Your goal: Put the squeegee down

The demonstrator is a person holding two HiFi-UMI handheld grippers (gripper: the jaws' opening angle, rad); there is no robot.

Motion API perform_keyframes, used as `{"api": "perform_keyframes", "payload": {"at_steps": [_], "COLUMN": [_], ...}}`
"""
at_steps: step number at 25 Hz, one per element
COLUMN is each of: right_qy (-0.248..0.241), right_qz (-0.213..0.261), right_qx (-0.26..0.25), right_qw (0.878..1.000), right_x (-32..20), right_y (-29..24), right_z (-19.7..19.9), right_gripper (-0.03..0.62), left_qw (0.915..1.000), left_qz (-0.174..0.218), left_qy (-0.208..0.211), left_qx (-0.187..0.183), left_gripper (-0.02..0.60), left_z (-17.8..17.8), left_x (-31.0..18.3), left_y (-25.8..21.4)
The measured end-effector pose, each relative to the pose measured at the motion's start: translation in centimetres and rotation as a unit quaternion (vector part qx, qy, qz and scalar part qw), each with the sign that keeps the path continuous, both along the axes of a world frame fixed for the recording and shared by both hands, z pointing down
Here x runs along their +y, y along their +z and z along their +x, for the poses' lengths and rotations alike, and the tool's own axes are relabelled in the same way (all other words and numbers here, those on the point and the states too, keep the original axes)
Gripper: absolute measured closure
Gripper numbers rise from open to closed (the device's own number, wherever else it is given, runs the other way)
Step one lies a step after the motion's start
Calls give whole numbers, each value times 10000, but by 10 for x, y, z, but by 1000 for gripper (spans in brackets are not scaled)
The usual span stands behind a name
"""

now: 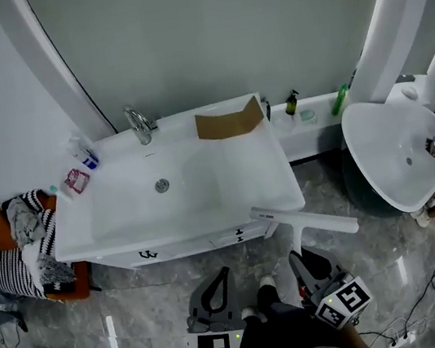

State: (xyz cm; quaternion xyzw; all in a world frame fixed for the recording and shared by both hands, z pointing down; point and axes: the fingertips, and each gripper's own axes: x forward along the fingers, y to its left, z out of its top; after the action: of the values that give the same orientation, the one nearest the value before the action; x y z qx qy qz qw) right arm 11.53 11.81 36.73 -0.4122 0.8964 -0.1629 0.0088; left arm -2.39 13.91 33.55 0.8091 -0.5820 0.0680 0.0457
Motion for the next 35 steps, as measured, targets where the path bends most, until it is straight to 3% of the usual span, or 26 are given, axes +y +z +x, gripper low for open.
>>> {"api": "perform_keyframes", "payload": {"at_steps": [17,25,35], "right_qy": [-163,-221,-96], "right_qz": [-112,-260,-453], "right_qx": [25,-1,24], "right_qw": [9998,9994,9989], "right_x": [-73,-94,-155], "right_y": [9,18,26], "right_z": [31,25,-5], "right_gripper": [539,539,539], "left_qw": [9990,9978,9988], "left_qz": [-57,-167,-148], "left_qy": [-415,-623,-429], "left_qx": [163,148,169], "left_gripper": [577,577,577], "left_z": [21,5,-28], "left_x": [-65,-86,-157], "left_y": [5,10,12]}}
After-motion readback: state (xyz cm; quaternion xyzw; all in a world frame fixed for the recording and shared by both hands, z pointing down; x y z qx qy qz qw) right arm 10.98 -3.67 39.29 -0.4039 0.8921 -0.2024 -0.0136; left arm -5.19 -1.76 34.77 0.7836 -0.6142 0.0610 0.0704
